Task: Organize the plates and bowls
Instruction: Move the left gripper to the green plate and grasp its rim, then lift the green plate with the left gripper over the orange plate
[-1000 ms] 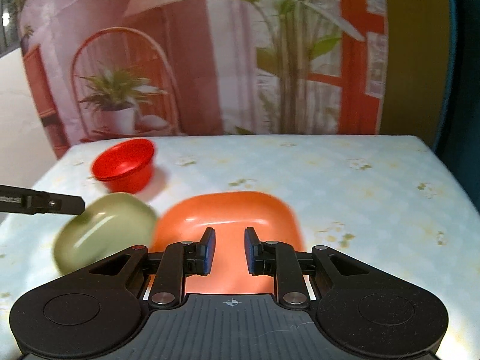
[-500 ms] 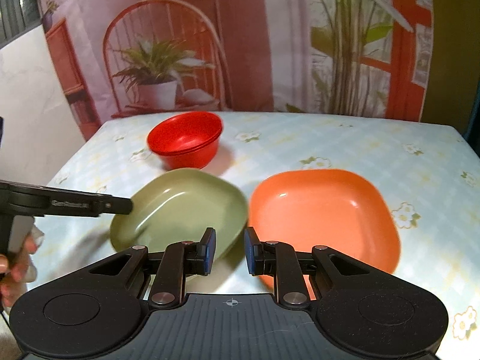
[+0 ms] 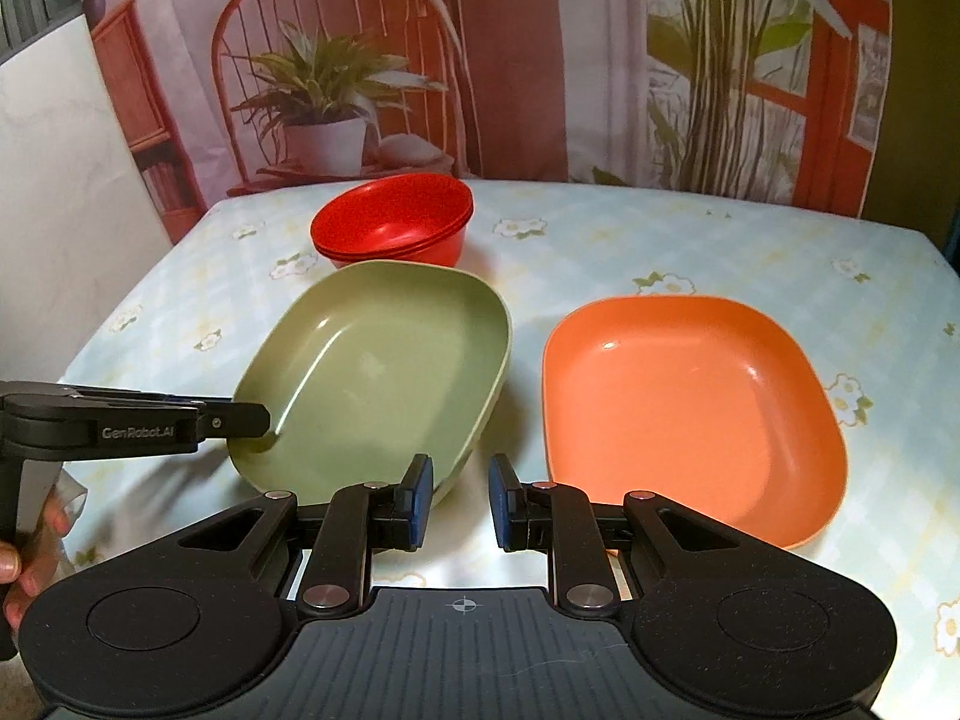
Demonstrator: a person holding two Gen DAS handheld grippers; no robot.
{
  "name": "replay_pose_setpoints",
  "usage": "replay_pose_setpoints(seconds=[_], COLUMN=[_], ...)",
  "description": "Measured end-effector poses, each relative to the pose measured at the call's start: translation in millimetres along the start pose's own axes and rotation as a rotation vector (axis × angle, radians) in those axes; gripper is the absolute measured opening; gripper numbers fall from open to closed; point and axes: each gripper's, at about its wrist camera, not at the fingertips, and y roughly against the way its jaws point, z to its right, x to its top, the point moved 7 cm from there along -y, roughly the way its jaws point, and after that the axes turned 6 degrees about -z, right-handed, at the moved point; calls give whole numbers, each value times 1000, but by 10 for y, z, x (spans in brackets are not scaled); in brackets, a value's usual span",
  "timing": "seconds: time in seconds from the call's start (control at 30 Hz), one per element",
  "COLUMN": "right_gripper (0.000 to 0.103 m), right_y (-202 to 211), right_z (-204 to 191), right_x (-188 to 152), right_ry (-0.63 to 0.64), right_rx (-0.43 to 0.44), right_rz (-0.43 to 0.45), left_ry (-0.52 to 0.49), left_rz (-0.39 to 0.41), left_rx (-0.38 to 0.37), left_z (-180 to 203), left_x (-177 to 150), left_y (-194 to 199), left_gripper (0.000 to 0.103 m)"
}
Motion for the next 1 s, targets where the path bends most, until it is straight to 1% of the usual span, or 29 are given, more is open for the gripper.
replay_pose_setpoints(seconds=[0.2, 0.23, 0.27, 0.3, 0.4, 0.57, 0.67, 0.8, 1.0], right_gripper=[13, 13, 13, 13, 11, 11, 10, 10, 9], right_y=[-84, -90, -103, -112, -115, -19, 70, 192, 377], right_z=[-53, -57, -57, -56, -66, -71, -6, 143, 433], right_x=[38, 49, 67, 78, 106, 198, 299, 412, 556], right_ry=[18, 22, 26, 26, 24, 45, 41, 42, 61], right_rx=[16, 11, 9, 11, 24, 32, 45, 52, 42], right_rz=[-5, 0, 3, 4, 5, 34, 54, 66, 92], left_ry=[7, 6, 5, 6, 3, 13, -8, -24, -65], left_rz=[2, 3, 4, 3, 9, 42, 67, 79, 68], left_rx=[-5, -5, -8, -5, 21, 3, -11, -36, -61], left_z=[-11, -14, -11, -5, 12, 71, 177, 363, 732], left_x=[-13, -14, -15, -16, -3, 94, 180, 263, 284], left_y=[-5, -1, 2, 5, 48, 237, 363, 444, 422], left_gripper=[19, 18, 13, 13, 13, 14, 15, 16, 19])
